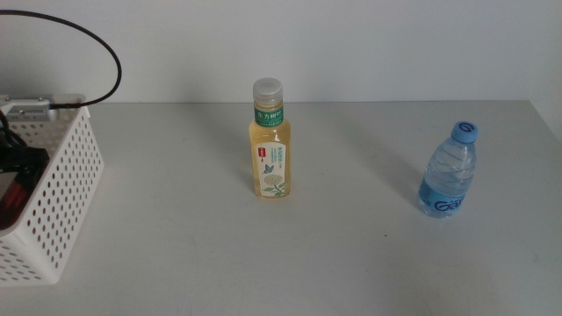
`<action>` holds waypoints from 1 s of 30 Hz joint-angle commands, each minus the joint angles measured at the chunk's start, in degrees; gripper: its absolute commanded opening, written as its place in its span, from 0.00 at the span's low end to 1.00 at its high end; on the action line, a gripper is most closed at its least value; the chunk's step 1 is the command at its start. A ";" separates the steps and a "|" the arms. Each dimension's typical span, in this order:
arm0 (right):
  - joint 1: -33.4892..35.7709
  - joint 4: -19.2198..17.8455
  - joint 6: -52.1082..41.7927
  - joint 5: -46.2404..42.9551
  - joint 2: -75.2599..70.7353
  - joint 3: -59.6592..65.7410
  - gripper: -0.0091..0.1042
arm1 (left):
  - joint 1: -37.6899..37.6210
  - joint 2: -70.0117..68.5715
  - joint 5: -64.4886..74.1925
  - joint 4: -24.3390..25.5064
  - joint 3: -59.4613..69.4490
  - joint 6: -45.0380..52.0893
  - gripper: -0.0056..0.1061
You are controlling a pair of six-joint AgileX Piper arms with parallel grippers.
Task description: Use arms to grab the bottles and put them into the dustbin to the left of the table.
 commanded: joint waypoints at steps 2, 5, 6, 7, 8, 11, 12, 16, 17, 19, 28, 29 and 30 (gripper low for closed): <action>-0.31 -0.69 -0.24 -4.44 -1.23 -0.59 0.91 | -0.27 -5.01 5.83 0.81 -2.14 -4.21 0.89; -0.31 -0.69 -0.24 -4.44 -1.23 -0.59 0.91 | -1.31 -7.51 5.83 0.82 -3.10 -8.23 0.89; -0.31 -0.69 -0.30 -4.44 -1.23 -0.59 0.91 | -1.85 -8.84 5.83 0.82 -3.10 -8.69 0.88; -0.31 -0.69 -0.30 -4.44 -1.23 -0.59 0.91 | -2.53 -10.38 5.78 1.40 -3.10 -8.96 0.88; -0.31 -0.69 -0.30 -4.44 -1.23 -0.59 0.91 | -3.38 -12.07 5.71 2.23 -3.10 -9.40 0.87; -0.31 -0.69 -0.30 -4.44 -1.23 -0.59 0.91 | -6.18 -17.32 5.61 4.16 -3.10 -10.37 0.85; -0.31 -0.69 -0.30 -4.44 -1.23 -0.59 0.91 | -7.04 -18.98 5.61 4.38 -3.10 -11.05 0.84; -0.31 -0.69 -0.30 -4.44 -1.23 -0.59 0.91 | -11.47 -27.48 4.15 4.92 -1.91 -14.35 0.83; -0.31 -0.69 -0.30 -4.44 -1.23 -0.59 0.91 | -12.58 -29.64 3.58 4.75 -1.45 -14.84 0.83; -0.31 -0.69 -0.30 -4.44 -1.23 -0.59 0.91 | -15.34 -33.91 1.63 4.57 -0.29 -14.79 0.83; -0.31 -0.69 -0.24 -4.44 -1.23 -0.59 0.91 | -31.60 -50.76 -18.63 5.39 15.28 -13.36 0.83; -0.31 -0.69 -0.24 -4.44 -1.23 -0.59 0.91 | -33.60 -52.51 -22.39 5.75 18.10 -12.89 0.83; -0.31 -0.69 -0.24 -4.44 -1.23 -0.59 0.91 | -35.10 -53.89 -25.53 6.18 20.48 -12.88 0.83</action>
